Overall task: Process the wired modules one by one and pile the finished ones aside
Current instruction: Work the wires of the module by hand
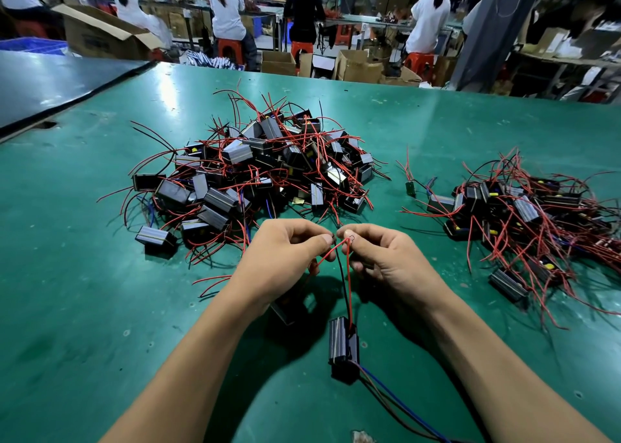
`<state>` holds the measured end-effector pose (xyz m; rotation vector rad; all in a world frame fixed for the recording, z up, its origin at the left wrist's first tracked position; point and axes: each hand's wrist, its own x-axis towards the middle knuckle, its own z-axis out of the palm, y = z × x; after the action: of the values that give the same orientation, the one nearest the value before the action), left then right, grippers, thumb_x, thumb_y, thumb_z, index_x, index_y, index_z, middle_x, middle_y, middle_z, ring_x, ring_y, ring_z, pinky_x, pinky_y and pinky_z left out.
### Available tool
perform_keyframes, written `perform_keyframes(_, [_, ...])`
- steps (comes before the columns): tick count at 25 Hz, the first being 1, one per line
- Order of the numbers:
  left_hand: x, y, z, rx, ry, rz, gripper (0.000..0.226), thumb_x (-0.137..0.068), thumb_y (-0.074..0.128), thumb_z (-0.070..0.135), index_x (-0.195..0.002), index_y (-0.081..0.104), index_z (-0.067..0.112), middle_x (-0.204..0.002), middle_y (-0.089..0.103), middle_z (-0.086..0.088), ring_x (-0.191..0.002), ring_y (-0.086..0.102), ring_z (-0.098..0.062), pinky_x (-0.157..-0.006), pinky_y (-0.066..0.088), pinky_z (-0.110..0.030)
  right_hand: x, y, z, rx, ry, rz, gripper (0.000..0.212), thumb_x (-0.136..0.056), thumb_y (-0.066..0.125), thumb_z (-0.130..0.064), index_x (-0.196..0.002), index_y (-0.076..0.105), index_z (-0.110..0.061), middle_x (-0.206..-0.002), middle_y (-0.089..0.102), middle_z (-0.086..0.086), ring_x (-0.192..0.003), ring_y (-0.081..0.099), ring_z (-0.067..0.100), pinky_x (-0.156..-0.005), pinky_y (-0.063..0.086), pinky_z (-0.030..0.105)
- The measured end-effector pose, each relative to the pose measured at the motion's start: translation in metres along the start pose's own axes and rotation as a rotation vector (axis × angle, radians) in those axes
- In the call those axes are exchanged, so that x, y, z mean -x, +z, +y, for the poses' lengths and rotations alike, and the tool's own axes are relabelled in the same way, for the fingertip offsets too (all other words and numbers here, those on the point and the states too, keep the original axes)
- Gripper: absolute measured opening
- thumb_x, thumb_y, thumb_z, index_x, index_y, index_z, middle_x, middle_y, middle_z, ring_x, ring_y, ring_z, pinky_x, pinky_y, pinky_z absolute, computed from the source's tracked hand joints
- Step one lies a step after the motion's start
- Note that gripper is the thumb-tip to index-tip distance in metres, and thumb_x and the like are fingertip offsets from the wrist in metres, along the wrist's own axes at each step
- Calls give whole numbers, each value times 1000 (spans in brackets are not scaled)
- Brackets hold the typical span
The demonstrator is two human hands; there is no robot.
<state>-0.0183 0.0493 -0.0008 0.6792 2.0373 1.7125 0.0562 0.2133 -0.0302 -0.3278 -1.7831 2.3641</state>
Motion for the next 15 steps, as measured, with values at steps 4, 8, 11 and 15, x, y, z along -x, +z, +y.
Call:
perform_keyframes(4, [0, 0, 0, 14, 10, -10, 11, -92, 65, 11, -88, 75, 14, -72, 73, -6, -56, 57, -11, -56, 48, -19, 0, -4, -1, 121, -112, -11, 30, -82, 73, -33, -110, 76, -24, -83, 68, -6, -64, 53, 5, -60, 47, 15])
perform_keyframes(8, [0, 0, 0, 25, 20, -35, 11, -92, 65, 11, -89, 75, 14, -72, 73, -6, -57, 57, -9, -56, 48, -19, 2, -1, -1, 201, -126, -34, 30, -82, 78, -36, -109, 76, -21, -85, 68, -1, -61, 50, 5, -56, 42, 16])
perform_keyframes(11, [0, 0, 1, 13, 28, -44, 13, -92, 65, 12, -87, 76, 15, -72, 73, -5, -56, 56, -8, -56, 48, -18, 1, -1, -2, 231, -162, 21, 30, -79, 80, -38, -100, 76, -17, -77, 63, 4, -58, 49, 8, -52, 37, 19])
perform_keyframes(15, [1, 0, 1, -33, 40, -50, 13, -92, 65, 14, -87, 77, 17, -73, 74, -3, -57, 56, -8, -57, 49, -19, 0, -3, -2, 224, -155, 42, 38, -72, 80, -46, -97, 76, -17, -74, 64, 0, -59, 53, 10, -53, 40, 20])
